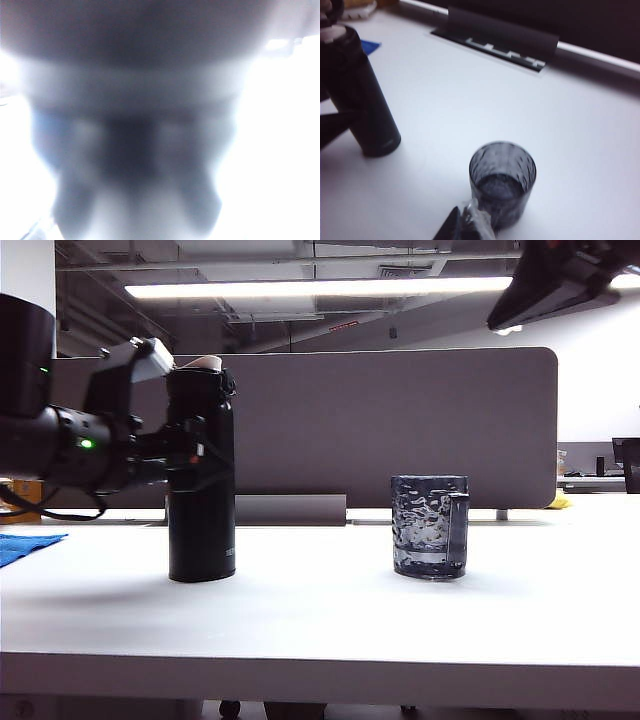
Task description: Pick up the black thermos, pour some water into the cup, then place the black thermos back on the table.
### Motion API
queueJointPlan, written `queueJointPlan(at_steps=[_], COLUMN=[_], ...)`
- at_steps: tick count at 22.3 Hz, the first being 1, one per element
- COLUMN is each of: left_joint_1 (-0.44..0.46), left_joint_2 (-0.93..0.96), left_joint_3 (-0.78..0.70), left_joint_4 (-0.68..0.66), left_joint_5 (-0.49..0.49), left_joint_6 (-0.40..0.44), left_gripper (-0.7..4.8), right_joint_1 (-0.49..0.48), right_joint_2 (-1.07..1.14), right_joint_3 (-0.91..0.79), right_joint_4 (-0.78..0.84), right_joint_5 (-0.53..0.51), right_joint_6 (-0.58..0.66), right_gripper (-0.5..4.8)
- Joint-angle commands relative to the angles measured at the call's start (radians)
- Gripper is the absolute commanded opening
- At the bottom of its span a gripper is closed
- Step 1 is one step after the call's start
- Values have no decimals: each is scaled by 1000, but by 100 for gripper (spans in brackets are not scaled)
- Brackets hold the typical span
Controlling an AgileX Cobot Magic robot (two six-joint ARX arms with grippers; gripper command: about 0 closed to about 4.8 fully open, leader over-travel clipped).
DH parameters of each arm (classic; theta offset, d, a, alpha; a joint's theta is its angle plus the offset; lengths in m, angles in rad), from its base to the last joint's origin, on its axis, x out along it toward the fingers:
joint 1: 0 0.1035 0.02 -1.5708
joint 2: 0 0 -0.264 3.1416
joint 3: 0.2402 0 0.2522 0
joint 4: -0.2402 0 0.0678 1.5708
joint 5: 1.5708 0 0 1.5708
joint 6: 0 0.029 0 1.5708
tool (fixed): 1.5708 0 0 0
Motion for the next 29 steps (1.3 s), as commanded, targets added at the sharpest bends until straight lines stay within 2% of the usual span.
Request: queueJointPlan(at_steps=[1, 2, 3, 4, 6, 8, 10, 12, 16, 19, 23, 26, 29], left_joint_1=[0, 0, 0, 0, 0, 0, 0, 0, 0, 0, 0, -1, -1], left_joint_2=[-125, -190, -258, -340, -490, -628, -700, -751, -792, -798, -798, -799, -798], left_joint_3=[-142, -204, -262, -321, -413, -478, -491, -489, -489, -486, -470, -470, -470], left_joint_4=[4, 4, 5, 5, 3, -8, -69, -177, -310, -380, -482, -516, -528], left_joint_5=[6, 7, 7, 6, 6, 8, 29, 101, 118, 116, 101, 69, -14], left_joint_6=[-32, -58, -84, -106, -165, -217, -265, -275, -270, -227, -214, -147, -121], left_gripper=[479, 395, 203, -19, -6, -6, -6, -6, -6, -6, -6, -6, -6], right_joint_1=[2, 1, 1, 1, 1, 2, 2, 2, 2, 2, 2, 2, 2], right_joint_2=[-71, -105, -144, -192, -310, -447, -517, -550, -562, -562, -565, -577, -601], right_joint_3=[5, 5, 4, -8, -85, -222, -301, -354, -404, -435, -491, -550, -609], right_joint_4=[-110, -151, -192, -216, -194, -89, -61, -66, -61, -61, -13, 75, 167], right_joint_5=[2, 3, 10, 13, 76, 86, 85, 85, 85, 85, 84, 77, 77], right_joint_6=[3, 4, 6, 9, 62, 129, 159, 167, 186, 186, 185, 185, 186], right_gripper=[-2, -2, -2, -2, -2, -2, -2, -2, -2, -2, -2, -2, -2])
